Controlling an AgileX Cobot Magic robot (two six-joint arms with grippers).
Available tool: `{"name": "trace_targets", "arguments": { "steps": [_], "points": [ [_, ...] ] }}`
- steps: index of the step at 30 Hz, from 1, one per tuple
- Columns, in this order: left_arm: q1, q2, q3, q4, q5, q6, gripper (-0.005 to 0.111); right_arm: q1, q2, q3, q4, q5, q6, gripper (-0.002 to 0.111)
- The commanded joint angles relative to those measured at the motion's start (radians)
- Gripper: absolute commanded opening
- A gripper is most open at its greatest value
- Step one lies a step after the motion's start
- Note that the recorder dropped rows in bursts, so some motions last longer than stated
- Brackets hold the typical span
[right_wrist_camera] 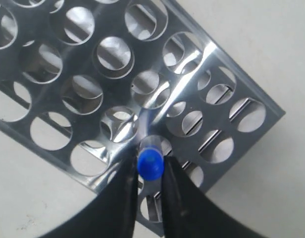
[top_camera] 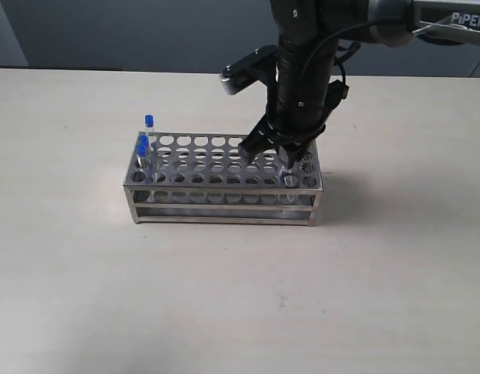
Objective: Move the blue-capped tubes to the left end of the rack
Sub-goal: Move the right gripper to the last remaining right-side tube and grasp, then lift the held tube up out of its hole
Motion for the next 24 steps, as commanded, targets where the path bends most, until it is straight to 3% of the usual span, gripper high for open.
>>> {"name": "trace_targets", "arguments": {
  "steps": [1, 16, 24],
  "points": [
    [-0.004, 0.003, -0.005, -0.004, -0.004, -0.005, 0.001, 0.000, -0.038, 0.001, 0.003, -0.015, 0.000, -0.001],
    [-0.004, 0.003, -0.005, -0.004, -0.004, -0.005, 0.001, 0.018, -0.215, 0.001, 0.027, -0.025, -0.009, -0.001],
    [-0.004, 0.003, -0.005, -0.004, -0.004, -0.005, 0.001, 0.103, -0.234, -0.057, 0.069, -0.093, -0.066, -0.001]
  ]
}}
